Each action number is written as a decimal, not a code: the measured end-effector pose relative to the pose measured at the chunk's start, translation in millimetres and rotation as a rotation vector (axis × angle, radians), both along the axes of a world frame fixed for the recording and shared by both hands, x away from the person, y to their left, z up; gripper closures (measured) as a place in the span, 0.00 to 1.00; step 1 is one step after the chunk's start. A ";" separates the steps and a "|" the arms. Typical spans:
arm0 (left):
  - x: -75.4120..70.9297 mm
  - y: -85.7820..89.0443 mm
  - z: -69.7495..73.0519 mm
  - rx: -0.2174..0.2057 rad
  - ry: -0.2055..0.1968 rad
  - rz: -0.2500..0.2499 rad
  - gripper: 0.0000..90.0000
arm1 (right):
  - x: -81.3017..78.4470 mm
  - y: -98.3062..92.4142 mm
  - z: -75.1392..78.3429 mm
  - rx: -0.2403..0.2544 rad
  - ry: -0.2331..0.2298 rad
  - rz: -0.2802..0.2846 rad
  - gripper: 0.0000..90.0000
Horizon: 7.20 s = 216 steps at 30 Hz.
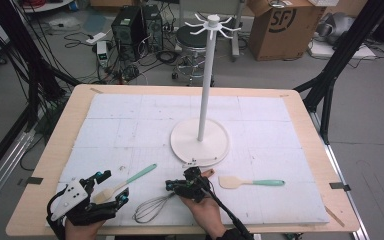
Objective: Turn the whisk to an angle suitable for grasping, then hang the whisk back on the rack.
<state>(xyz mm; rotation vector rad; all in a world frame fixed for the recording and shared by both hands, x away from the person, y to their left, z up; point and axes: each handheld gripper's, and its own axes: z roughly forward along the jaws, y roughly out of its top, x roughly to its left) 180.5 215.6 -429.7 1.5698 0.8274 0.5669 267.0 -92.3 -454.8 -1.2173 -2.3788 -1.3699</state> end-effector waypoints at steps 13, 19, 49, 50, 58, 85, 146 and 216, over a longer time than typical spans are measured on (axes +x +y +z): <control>-0.5 -0.1 0.1 0.001 0.000 0.001 0.21 | 4.8 -56.5 13.9 0.024 -0.034 -0.117 1.00; -0.3 -1.7 -0.2 0.002 0.004 -0.004 0.21 | 4.7 -102.1 5.4 0.008 -0.023 -0.219 1.00; 0.1 -1.5 -1.0 0.007 0.007 -0.003 0.21 | 28.3 -119.2 -3.9 -0.096 0.039 -0.328 1.00; 0.2 -1.5 -1.1 0.007 0.006 -0.003 0.21 | 28.5 -118.4 -4.1 -0.095 0.036 -0.326 1.00; 0.3 -0.6 -1.1 0.004 0.006 0.001 0.21 | 29.0 -110.2 -4.2 -0.091 0.040 -0.314 1.00; -0.4 0.4 -0.8 0.001 0.005 0.003 0.21 | 28.2 -105.1 -3.4 -0.087 0.013 -0.302 0.84; 51.7 -94.8 42.9 0.141 0.161 -0.310 0.26 | -53.8 -219.9 26.7 0.018 -0.241 -0.404 0.24; 91.5 -194.3 7.9 0.779 0.631 -0.319 0.77 | -62.0 -229.3 26.2 0.019 -0.295 -0.477 0.29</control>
